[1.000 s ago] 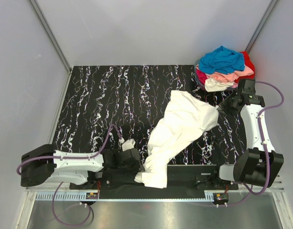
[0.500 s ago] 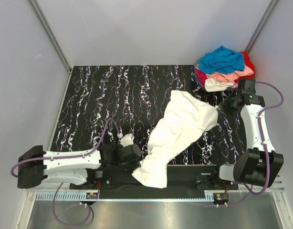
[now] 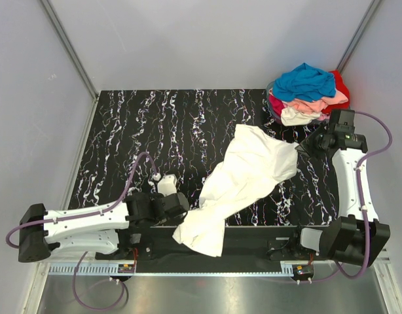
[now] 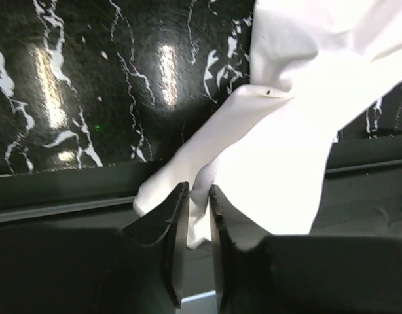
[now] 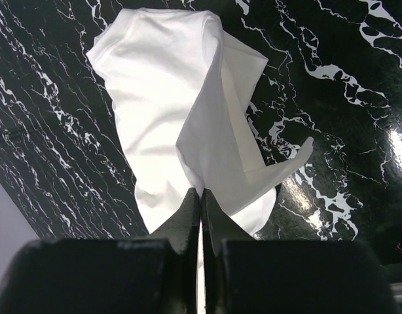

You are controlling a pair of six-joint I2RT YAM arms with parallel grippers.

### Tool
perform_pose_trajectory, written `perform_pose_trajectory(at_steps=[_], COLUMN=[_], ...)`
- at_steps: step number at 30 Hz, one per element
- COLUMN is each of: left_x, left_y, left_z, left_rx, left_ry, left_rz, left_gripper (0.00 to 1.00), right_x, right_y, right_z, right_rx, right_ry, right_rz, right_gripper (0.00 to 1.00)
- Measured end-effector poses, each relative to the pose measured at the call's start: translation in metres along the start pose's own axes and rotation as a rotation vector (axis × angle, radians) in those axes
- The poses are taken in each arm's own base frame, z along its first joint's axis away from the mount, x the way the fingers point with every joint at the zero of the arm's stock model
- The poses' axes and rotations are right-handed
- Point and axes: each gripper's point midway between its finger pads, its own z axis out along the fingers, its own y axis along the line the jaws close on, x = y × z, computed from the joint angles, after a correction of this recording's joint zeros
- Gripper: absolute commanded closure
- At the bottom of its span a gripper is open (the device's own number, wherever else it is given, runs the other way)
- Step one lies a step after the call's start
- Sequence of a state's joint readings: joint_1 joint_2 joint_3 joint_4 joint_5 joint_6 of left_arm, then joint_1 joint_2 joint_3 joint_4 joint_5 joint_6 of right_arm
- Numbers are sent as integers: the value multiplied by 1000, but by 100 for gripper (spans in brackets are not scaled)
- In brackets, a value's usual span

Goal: Fold and stack the t-shirts
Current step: Flatten the tshirt out

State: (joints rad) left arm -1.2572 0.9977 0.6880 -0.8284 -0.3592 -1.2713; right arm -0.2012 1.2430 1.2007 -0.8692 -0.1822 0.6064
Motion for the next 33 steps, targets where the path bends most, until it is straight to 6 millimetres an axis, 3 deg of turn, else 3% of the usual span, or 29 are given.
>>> perform_pose_trajectory(at_steps=[2,11,13,17,23,33], left_x=[-3,13,15,12,10,4], left_y=[3,23,26,24,39,21], left_z=[3,38,41,45,59,71], left_rx=[-14,-101,-110,-102,-116,-91], left_ry=[-10,9,13,3,6,4], left_rz=[11,61,70,44,-12,-10], left_gripper=[68,69,54,46,48,68], right_x=[1,11,12,17,24,27], right_y=[0,-6,-7,-11,-18,-18], right_z=[0,6,7,12,19,24], right_rx=[-3,7,7,12,26,8], right_ry=[4,36,41,52,69,77], right_rz=[0,6,6,9,13,13], right_gripper=[100,100,100,100,100,100])
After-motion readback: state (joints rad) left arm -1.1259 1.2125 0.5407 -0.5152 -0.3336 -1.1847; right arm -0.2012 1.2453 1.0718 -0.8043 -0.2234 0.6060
